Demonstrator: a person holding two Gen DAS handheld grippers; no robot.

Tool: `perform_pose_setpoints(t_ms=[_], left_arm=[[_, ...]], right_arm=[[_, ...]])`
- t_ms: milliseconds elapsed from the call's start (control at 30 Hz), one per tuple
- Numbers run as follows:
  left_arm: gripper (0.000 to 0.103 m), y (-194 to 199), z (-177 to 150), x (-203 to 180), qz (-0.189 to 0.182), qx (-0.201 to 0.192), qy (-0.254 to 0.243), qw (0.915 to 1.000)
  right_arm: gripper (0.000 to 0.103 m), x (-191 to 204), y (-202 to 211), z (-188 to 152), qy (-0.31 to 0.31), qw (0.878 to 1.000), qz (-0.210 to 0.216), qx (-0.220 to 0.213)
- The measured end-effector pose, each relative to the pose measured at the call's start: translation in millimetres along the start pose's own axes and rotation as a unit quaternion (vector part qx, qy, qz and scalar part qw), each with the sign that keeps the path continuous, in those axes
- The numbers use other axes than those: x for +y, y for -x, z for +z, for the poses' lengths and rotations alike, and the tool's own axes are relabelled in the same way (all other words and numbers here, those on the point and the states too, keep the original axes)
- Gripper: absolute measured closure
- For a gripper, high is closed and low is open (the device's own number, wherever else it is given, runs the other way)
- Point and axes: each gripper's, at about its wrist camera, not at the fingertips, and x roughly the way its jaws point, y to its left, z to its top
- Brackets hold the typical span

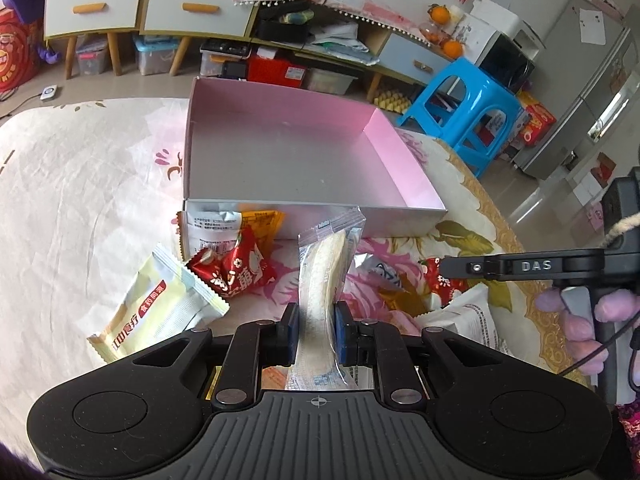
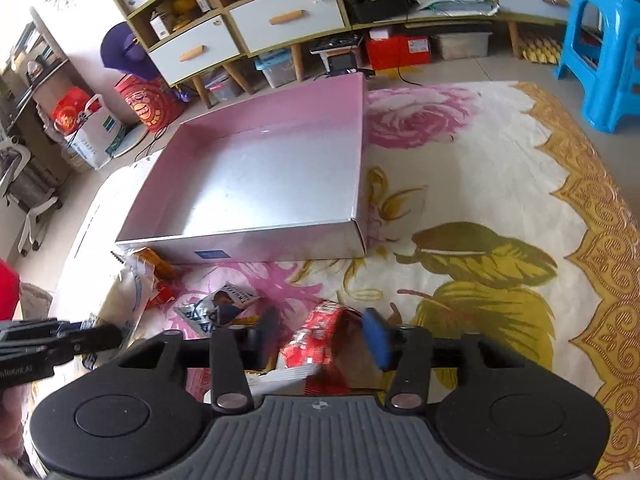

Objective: Organize snacks
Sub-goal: 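Carry the bread with the left tool while the right tool carries the red packet into the pink box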

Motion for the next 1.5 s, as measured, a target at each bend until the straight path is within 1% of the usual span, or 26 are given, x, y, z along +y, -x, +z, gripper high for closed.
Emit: perform_pose_setpoints(t_ms=[167, 200, 233, 267, 333, 433, 567, 667, 800, 933, 1100, 1200, 1333, 1433, 1500], left_arm=[[0.088, 0.3, -2.5, -1.6, 0.003, -0.002, -0.001, 1.0000], [0.088, 0.4, -3.0, -1.3, 0.004, -0.002, 0.000, 1.0000], [0.088, 0.6, -3.3, -1.2, 0.006, -0.003, 0.001, 1.0000], [0.088, 0.9, -4.2, -1.2, 0.007, -0.004, 0.003, 1.0000], [0.088, 2.4, -3.9, -0.2, 0.010, -0.007, 0.007, 0.9999], [0.088, 8.4, -0.2, 1.0, 0.011, -0.017, 0.009, 0.9997], [0.088, 17.2, 8.7, 2.8, 0.012, -0.034, 0.014, 0.9992], [0.088, 23.0, 21.5, 3.2, 0.016, -0.050, 0.018, 0.9985], [0.088, 24.7, 42.6, 3.5, 0.021, -0.073, 0.014, 0.9970], [0.088, 10.0, 63.7, 8.3, 0.032, -0.089, 0.013, 0.9954], [0.088, -17.6, 80.2, 20.7, 0.051, -0.094, 0.018, 0.9941], [0.087, -31.8, 85.8, 24.4, 0.074, -0.097, 0.004, 0.9925], [0.087, -46.1, 88.6, 29.2, 0.088, -0.092, 0.003, 0.9918], [0.087, -56.2, 90.5, 28.3, 0.106, -0.087, -0.007, 0.9905], [0.087, -62.3, 91.9, 28.8, 0.111, -0.083, -0.011, 0.9903]], right_arm=[[0.062, 5.8, -13.3, -3.6, 0.010, 1.000, -0.020, 0.000], [0.066, 6.0, -14.9, -4.0, 0.013, 1.000, -0.024, 0.000], [0.075, 8.1, -16.6, -5.0, 0.018, 0.999, -0.029, -0.001], [0.080, 8.7, -16.6, -5.0, 0.019, 0.999, -0.027, -0.001], [0.084, 11.9, -16.6, -4.1, 0.018, 0.999, -0.035, 0.002], [0.085, 15.1, -9.5, -3.6, 0.022, 0.999, -0.032, -0.006], [0.085, 15.7, 9.7, 3.2, 0.013, 0.999, -0.017, -0.029], [0.085, 19.0, 24.1, 14.1, 0.013, 0.999, -0.008, -0.052], [0.085, 25.0, 31.2, 31.7, 0.011, 0.997, 0.001, -0.077], [0.084, 30.6, 20.6, 54.9, 0.006, 0.996, 0.004, -0.092], [0.084, 39.6, -4.5, 71.6, 0.015, 0.996, -0.002, -0.093], [0.083, 40.1, -17.9, 75.9, 0.017, 0.996, -0.009, -0.087], [0.083, 37.4, -32.6, 76.8, 0.010, 0.997, -0.018, -0.077], [0.083, 36.9, -40.9, 77.2, 0.011, 0.997, -0.028, -0.074], [0.083, 36.2, -44.8, 78.1, 0.010, 0.997, -0.033, -0.072]])
